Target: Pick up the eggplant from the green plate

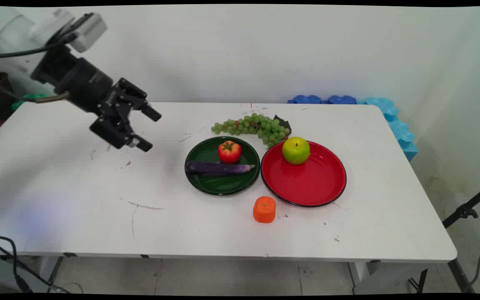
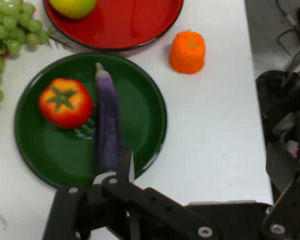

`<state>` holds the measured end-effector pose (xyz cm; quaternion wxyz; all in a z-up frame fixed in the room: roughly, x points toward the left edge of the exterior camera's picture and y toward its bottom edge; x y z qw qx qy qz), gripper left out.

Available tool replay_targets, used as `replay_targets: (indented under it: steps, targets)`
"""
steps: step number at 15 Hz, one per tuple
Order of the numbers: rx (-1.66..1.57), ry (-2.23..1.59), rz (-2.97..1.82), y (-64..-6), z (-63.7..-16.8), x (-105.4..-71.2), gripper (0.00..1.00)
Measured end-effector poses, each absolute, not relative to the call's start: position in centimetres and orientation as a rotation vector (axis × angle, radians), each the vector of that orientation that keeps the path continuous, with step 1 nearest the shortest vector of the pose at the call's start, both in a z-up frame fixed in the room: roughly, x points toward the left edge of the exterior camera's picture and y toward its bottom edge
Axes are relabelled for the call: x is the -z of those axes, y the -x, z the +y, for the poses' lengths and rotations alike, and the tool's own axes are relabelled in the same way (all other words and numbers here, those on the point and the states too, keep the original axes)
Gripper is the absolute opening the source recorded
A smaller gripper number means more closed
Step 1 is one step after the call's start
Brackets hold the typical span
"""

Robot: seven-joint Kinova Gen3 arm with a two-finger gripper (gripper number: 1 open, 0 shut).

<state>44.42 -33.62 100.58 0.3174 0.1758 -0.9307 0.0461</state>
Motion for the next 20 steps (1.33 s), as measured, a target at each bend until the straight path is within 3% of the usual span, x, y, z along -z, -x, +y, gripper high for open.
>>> replay_targets:
  steps: [8,20]
  targets:
    - [-0.202,-0.565,-2.552,-41.3,-38.1,-97.3,1.0]
    - [-0.231,-0.618,-2.693,-34.3,-43.2,-87.4,1.0]
